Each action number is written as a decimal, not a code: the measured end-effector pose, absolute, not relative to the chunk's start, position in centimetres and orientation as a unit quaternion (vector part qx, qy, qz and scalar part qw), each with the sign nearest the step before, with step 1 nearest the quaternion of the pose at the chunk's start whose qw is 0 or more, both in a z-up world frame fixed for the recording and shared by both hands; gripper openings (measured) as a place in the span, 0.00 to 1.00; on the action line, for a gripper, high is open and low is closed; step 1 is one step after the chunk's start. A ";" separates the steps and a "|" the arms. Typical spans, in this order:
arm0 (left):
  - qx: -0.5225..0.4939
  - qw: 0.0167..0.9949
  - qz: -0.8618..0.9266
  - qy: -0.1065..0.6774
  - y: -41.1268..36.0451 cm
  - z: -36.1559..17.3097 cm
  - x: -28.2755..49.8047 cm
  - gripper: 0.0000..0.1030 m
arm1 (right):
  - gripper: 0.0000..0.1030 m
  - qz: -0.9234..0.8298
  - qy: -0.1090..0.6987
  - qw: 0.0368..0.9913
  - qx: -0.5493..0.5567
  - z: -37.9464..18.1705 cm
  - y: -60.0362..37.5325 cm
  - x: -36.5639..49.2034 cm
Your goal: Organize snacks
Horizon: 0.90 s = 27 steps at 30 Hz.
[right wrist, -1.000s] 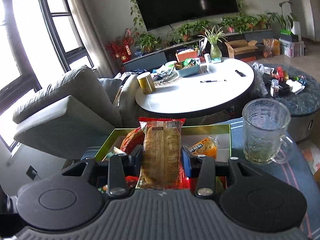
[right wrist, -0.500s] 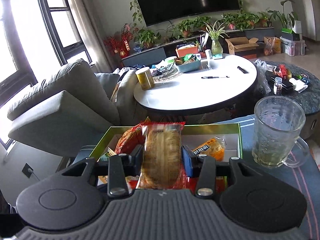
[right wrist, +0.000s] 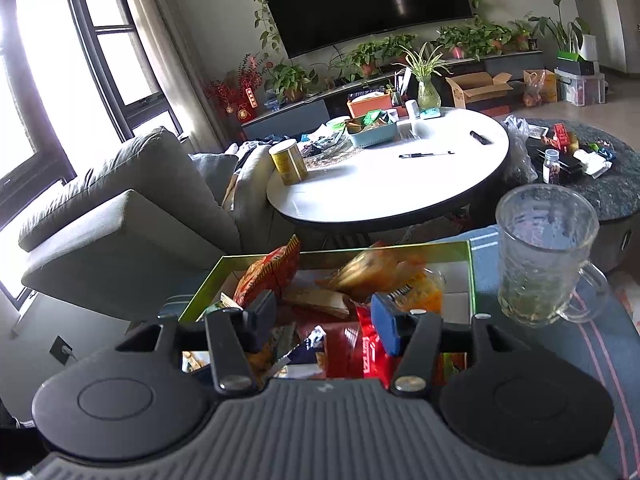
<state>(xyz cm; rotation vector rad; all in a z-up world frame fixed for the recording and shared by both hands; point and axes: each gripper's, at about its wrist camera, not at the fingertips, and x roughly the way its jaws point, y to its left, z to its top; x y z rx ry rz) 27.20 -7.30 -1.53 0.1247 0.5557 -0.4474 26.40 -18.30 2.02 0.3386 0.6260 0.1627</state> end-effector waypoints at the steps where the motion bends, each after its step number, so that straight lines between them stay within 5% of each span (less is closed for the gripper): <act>1: 0.061 0.935 -0.219 0.271 -7.3 -1.5 27.1 0.52 | 0.84 0.078 0.304 0.935 0.167 2.1 -18.5 26.2; 10: 0.058 0.937 -0.224 0.260 -6.9 -0.4 25.5 0.55 | 0.84 0.076 0.292 0.940 0.160 2.8 -18.8 24.4; 17: 0.054 0.943 -0.207 0.254 -6.0 0.5 23.5 0.62 | 0.84 0.086 0.285 0.943 0.147 2.9 -18.3 21.5; 20: 0.046 0.948 -0.187 0.253 -5.2 0.8 22.4 0.74 | 0.84 0.088 0.280 0.946 0.140 3.3 -18.1 20.1; 27: 0.029 0.958 -0.156 0.239 -4.2 2.0 18.8 0.78 | 0.84 0.090 0.264 0.953 0.122 4.4 -17.6 16.6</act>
